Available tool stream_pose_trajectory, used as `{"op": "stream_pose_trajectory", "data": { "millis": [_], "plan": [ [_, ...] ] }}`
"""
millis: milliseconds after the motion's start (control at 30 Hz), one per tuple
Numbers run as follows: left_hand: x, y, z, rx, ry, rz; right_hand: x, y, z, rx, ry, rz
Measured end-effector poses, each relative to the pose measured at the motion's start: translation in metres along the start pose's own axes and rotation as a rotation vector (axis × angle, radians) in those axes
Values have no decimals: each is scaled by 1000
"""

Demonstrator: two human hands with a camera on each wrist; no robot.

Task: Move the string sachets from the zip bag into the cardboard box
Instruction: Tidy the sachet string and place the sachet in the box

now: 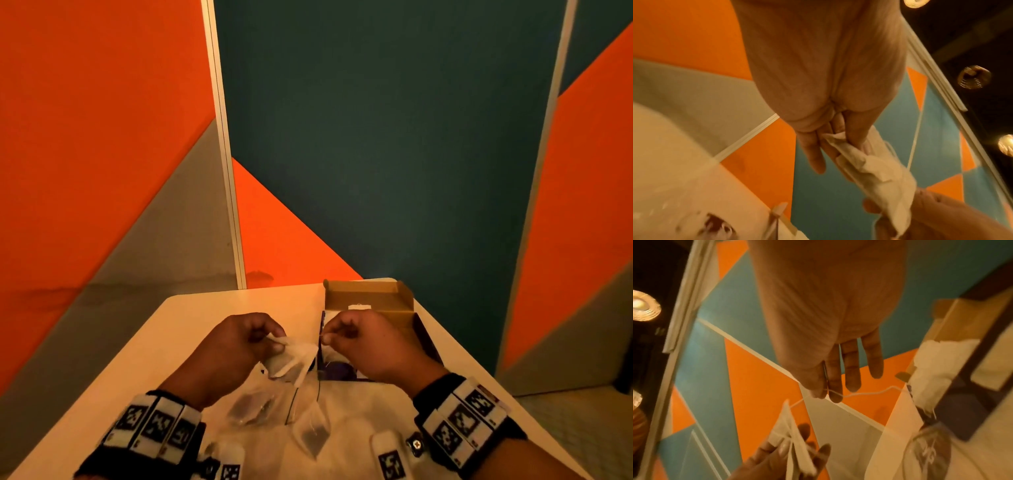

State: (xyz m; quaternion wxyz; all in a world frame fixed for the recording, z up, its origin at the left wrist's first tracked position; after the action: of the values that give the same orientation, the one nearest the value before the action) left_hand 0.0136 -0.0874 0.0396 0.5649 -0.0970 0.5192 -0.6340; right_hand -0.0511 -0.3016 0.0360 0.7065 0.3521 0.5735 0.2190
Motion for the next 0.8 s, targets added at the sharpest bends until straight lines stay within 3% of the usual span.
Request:
{"op": "stream_pose_trajectory", "data": {
  "millis": [133,333,467,567,633,700,800],
  "plan": [
    [15,2,-4,0,-120,-527,19,5,-8,22,160,257],
    [31,9,-4,-45,-240,-777,28,10,-13,-16,180,229],
    [31,13,-5,-75,-317,-819,19,7,-12,26,75,229],
    [33,9,-5,-85,-355,-806,13,7,-16,29,-45,480],
    [35,6,-5,-95,-373,-795,17,14,-24,-43,66,662],
    [40,2,-4,-98,-364,-768,27,25,-30,-92,163,644],
    [44,3,-4,-107,-374,-616,39,28,-24,-38,137,606]
  ]
}}
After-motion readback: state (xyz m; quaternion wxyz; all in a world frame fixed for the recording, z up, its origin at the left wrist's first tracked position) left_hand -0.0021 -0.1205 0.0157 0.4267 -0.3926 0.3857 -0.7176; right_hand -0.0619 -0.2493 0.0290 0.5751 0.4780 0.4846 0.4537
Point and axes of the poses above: each hand's wrist, its own z-axis towards the middle knuckle, its own x-axis out of the palm, y = z × x, the point moved 3 cm from there along z, towards the middle knuckle, and after that the axes turned 14 degrees about x, right-handed, at the moved point
